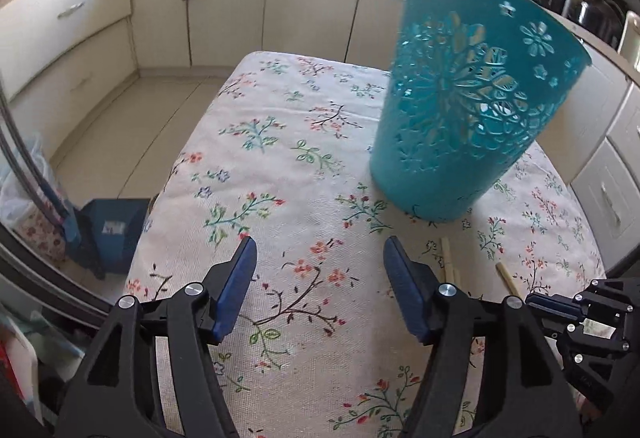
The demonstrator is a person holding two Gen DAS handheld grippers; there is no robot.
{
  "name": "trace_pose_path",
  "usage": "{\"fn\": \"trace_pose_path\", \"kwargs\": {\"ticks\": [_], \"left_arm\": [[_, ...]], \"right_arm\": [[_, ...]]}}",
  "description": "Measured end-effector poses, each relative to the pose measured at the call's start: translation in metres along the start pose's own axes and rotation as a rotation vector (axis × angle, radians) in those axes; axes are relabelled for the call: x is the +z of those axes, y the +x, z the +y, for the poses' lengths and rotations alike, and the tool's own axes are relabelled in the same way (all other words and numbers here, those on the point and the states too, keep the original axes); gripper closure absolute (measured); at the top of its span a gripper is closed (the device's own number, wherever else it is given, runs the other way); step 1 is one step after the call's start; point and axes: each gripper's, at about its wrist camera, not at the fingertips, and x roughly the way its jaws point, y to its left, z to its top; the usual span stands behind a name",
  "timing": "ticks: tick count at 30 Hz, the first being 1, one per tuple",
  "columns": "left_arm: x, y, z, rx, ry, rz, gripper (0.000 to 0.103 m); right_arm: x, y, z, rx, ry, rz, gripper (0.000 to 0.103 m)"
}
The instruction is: Organize utensils
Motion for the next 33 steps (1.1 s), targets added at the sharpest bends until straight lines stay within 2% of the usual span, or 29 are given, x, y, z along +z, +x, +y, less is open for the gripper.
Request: {"fn": "trace_pose_path", "kwargs": {"ticks": [2, 5, 7, 8, 11, 16, 22, 28, 33], "left_arm": [[-0.001, 0.000, 0.002, -0.005, -0.013, -0.004, 0.034], [-0.002, 0.002, 0.003, 0.000, -0.017, 0.010, 0.031], [-0.002, 0.004, 0.002, 0.000, -0.016, 0.019, 0.031], [-0.001, 0.005, 0.002, 0.000, -0.017, 0.022, 0.030], [-0.001, 0.005, 0.004, 0.002, -0.026, 0.024, 0.030], [-0.002, 0.005, 0.006, 0.000, -0.038, 0.025, 0.028], [-0.002, 0.007, 0.004, 0.008, -0.031, 0.029, 0.027], [-0.002, 0.008, 0.001, 0.015, -0.017, 0.040, 0.026], [-0.003, 0.008, -0.001, 0.020, -0.009, 0.039, 0.026]], "right_arm": [[0.001, -0.002, -0.003, -0.004, 0.045, 0.019, 0.088], [-0.001, -0.004, 0.002, -0.043, 0.079, -0.002, 0.088], [-0.003, -0.005, 0.005, -0.054, 0.081, -0.016, 0.090], [-0.004, -0.005, 0.006, -0.045, 0.095, -0.020, 0.097], [-0.006, -0.011, 0.002, -0.004, 0.156, -0.032, 0.097], [-0.008, -0.058, -0.009, 0.139, 0.258, -0.174, 0.097], [0.008, -0.104, -0.023, 0.238, 0.340, -0.333, 0.097], [0.052, -0.135, -0.029, 0.305, 0.355, -0.496, 0.097], [0.111, -0.146, -0.034, 0.287, 0.371, -0.649, 0.097]]}}
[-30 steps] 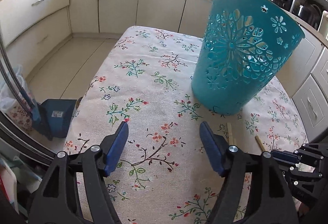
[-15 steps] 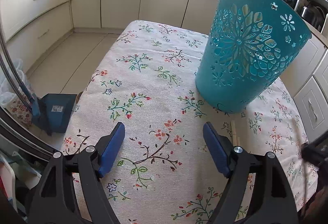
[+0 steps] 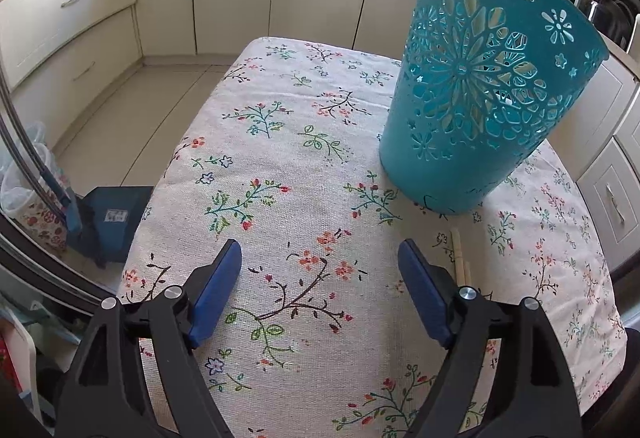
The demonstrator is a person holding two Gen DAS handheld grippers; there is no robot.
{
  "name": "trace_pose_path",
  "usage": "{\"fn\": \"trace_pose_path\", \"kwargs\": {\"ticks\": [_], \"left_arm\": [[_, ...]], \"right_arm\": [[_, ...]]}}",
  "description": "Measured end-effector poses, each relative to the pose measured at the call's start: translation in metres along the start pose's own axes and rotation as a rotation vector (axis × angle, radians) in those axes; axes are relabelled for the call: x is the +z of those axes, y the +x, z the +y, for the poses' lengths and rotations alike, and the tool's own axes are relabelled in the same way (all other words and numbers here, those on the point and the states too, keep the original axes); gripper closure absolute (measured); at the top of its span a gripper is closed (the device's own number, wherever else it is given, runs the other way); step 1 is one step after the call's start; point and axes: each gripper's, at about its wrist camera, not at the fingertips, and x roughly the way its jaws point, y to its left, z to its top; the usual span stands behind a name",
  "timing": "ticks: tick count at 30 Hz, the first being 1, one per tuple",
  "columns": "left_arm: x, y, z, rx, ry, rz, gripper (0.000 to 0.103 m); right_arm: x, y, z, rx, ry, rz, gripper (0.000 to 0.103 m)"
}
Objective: Organize utensils
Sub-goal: 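Lift the stick with the right gripper and release it into the bin, then lower the right gripper back toward the sticks beside the bin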
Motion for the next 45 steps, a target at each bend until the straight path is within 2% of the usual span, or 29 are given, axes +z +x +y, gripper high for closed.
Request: {"fn": "trace_pose_path", "kwargs": {"ticks": [5, 11, 15, 20, 22, 24, 26, 31, 34, 38, 41, 45], "left_arm": [[0.000, -0.001, 0.001, -0.002, -0.004, -0.007, 0.026], [0.000, -0.003, 0.004, -0.007, -0.015, -0.018, 0.026], [0.001, -0.004, 0.004, -0.009, -0.015, -0.021, 0.026], [0.001, -0.003, 0.003, -0.012, -0.016, -0.024, 0.026], [0.001, -0.003, 0.003, -0.011, -0.016, -0.024, 0.026], [0.001, -0.003, 0.003, -0.011, -0.017, -0.024, 0.026], [0.001, -0.003, 0.004, -0.010, -0.021, -0.024, 0.026], [0.001, -0.003, 0.007, -0.010, -0.031, -0.028, 0.026], [0.001, -0.004, 0.007, -0.010, -0.034, -0.030, 0.026], [0.001, -0.004, 0.007, -0.008, -0.034, -0.030, 0.026], [0.001, -0.004, 0.007, -0.004, -0.035, -0.029, 0.025], [0.001, -0.004, 0.009, -0.003, -0.046, -0.030, 0.025]], "right_arm": [[0.043, 0.045, 0.002, -0.079, 0.015, -0.143, 0.097], [0.051, 0.088, -0.012, -0.211, 0.003, -0.211, 0.097], [0.039, 0.106, -0.025, -0.266, 0.008, -0.176, 0.097], [0.022, 0.111, -0.028, -0.275, -0.012, -0.113, 0.097], [0.016, 0.109, -0.026, -0.274, -0.017, -0.092, 0.094], [0.010, 0.106, -0.022, -0.271, -0.028, -0.073, 0.087], [0.005, 0.100, -0.017, -0.264, -0.050, -0.060, 0.086], [-0.018, 0.052, 0.002, -0.239, -0.107, -0.052, 0.079], [-0.052, 0.029, 0.006, -0.254, -0.111, 0.016, 0.078], [-0.121, 0.033, -0.004, -0.296, -0.081, 0.233, 0.079], [-0.158, 0.049, -0.021, -0.323, -0.013, 0.364, 0.084], [-0.173, 0.066, -0.027, -0.339, 0.009, 0.422, 0.084]]}}
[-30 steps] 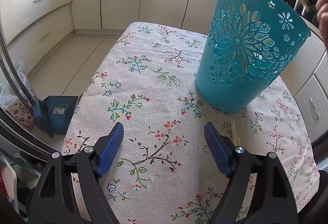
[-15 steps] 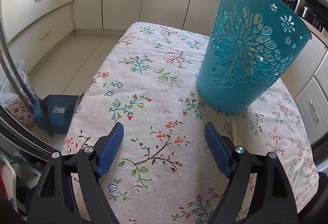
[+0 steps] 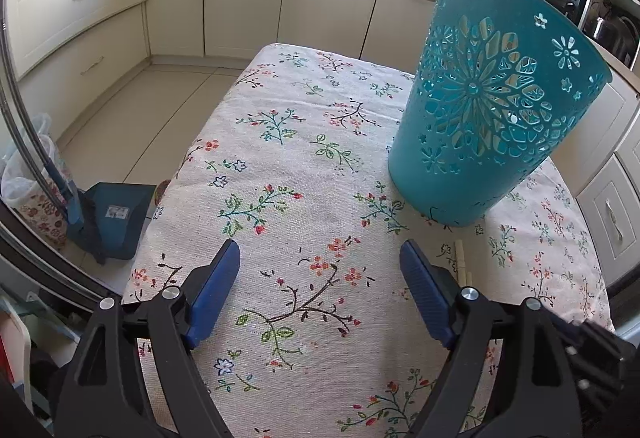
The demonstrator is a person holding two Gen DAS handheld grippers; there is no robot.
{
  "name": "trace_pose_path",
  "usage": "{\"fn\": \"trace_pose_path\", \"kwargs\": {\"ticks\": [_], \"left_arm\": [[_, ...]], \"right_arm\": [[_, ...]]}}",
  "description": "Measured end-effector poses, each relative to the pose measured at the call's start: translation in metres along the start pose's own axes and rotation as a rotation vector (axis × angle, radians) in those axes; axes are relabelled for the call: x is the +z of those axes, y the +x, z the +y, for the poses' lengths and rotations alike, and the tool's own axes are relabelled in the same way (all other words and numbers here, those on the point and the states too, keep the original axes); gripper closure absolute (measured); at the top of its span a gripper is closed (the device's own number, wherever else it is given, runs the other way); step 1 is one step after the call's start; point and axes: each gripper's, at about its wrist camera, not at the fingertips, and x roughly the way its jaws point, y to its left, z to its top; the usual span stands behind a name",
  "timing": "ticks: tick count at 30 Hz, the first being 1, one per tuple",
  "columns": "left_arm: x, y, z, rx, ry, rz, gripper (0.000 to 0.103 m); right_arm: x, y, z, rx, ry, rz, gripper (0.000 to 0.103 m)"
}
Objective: Organize utensils
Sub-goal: 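Lower the right gripper back toward the sticks beside the bin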
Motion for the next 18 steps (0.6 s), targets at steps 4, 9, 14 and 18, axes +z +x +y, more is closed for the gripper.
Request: {"fn": "trace_pose_path", "kwargs": {"ticks": [4, 9, 14, 18], "left_arm": [[0.000, 0.001, 0.000, 0.001, 0.000, 0.001, 0.025], [0.000, 0.001, 0.000, -0.002, 0.000, 0.002, 0.024], [-0.001, 0.001, -0.002, 0.000, 0.008, 0.003, 0.024], [-0.001, 0.001, -0.001, -0.001, 0.004, 0.004, 0.024]], "right_arm": [[-0.002, 0.010, 0.006, 0.004, -0.023, 0.022, 0.084], [-0.011, 0.012, 0.012, -0.030, -0.070, 0.031, 0.084], [-0.010, 0.016, 0.021, -0.042, -0.116, 0.040, 0.084], [-0.012, 0.015, 0.028, -0.056, -0.180, 0.045, 0.085]]}}
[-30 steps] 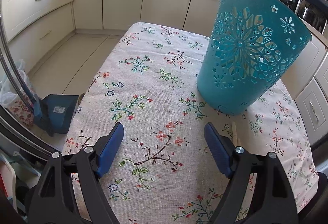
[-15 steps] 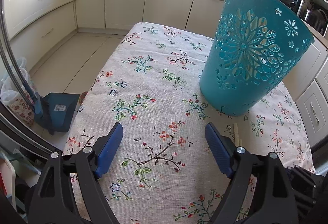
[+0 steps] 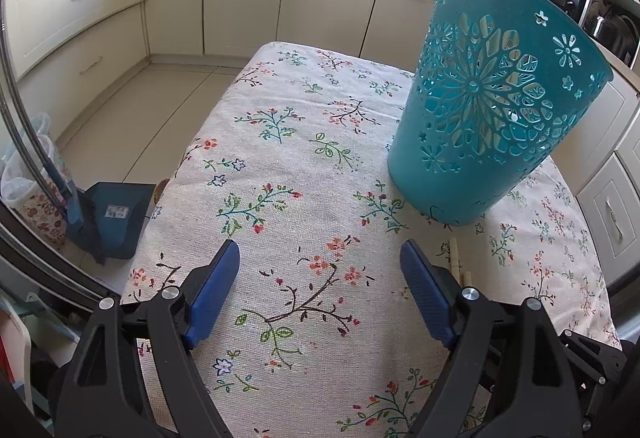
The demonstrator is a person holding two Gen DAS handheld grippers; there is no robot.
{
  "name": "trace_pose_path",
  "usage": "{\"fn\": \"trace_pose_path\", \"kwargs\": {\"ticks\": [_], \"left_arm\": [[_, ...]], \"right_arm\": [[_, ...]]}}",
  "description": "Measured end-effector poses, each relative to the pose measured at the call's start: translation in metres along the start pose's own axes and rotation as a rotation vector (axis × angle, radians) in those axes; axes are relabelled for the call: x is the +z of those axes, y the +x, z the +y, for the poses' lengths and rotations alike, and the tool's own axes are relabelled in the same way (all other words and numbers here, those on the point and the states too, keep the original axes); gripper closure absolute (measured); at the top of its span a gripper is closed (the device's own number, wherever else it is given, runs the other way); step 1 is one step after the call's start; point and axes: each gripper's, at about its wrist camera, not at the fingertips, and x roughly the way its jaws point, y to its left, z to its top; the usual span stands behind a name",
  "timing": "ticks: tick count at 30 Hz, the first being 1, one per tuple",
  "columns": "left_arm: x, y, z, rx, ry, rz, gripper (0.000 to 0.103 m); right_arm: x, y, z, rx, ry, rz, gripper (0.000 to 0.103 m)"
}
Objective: Organize utensils
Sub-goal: 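Lower the right gripper back toward the sticks beside the bin, then close the left gripper on a loose stick beside the bin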
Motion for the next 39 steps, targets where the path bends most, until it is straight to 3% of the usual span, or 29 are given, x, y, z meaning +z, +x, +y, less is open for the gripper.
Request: {"fn": "trace_pose_path", "kwargs": {"ticks": [3, 7, 10, 17, 19, 21, 22, 24, 26, 31, 36, 39], "left_arm": [[0.000, 0.000, 0.000, -0.002, -0.002, 0.001, 0.024], [-0.001, 0.001, -0.004, -0.002, 0.026, 0.007, 0.024], [-0.004, -0.001, -0.021, -0.011, 0.121, 0.012, 0.024], [-0.013, 0.002, -0.072, -0.062, 0.315, 0.054, 0.025], [-0.012, 0.008, -0.081, -0.058, 0.335, 0.073, 0.032], [-0.011, 0.015, -0.087, -0.049, 0.342, 0.097, 0.048], [-0.011, 0.018, -0.088, -0.040, 0.347, 0.096, 0.050], [-0.010, 0.019, -0.091, -0.046, 0.359, 0.089, 0.077], [-0.009, 0.019, -0.095, -0.065, 0.375, 0.109, 0.097], [-0.014, 0.013, -0.096, -0.108, 0.410, 0.162, 0.098], [-0.019, 0.000, -0.088, -0.224, 0.409, 0.276, 0.098], [-0.012, -0.027, -0.088, -0.299, 0.422, 0.265, 0.098]], "right_arm": [[-0.005, -0.004, -0.010, -0.020, -0.031, 0.016, 0.091], [-0.009, -0.013, -0.036, -0.086, -0.034, 0.016, 0.091], [-0.010, -0.018, -0.062, -0.114, 0.025, -0.002, 0.091], [-0.011, -0.021, -0.076, -0.051, 0.106, -0.021, 0.093], [-0.012, -0.022, -0.079, -0.030, 0.127, -0.024, 0.093], [-0.012, -0.022, -0.082, -0.013, 0.143, -0.026, 0.093], [-0.012, -0.021, -0.081, -0.009, 0.148, -0.027, 0.093], [-0.012, -0.022, -0.082, -0.004, 0.153, -0.028, 0.093], [-0.012, -0.022, -0.082, 0.003, 0.158, -0.029, 0.093], [-0.013, -0.023, -0.087, 0.025, 0.178, -0.030, 0.093], [-0.012, -0.022, -0.094, 0.064, 0.218, -0.031, 0.093], [-0.012, -0.022, -0.095, 0.076, 0.229, -0.032, 0.093]]}}
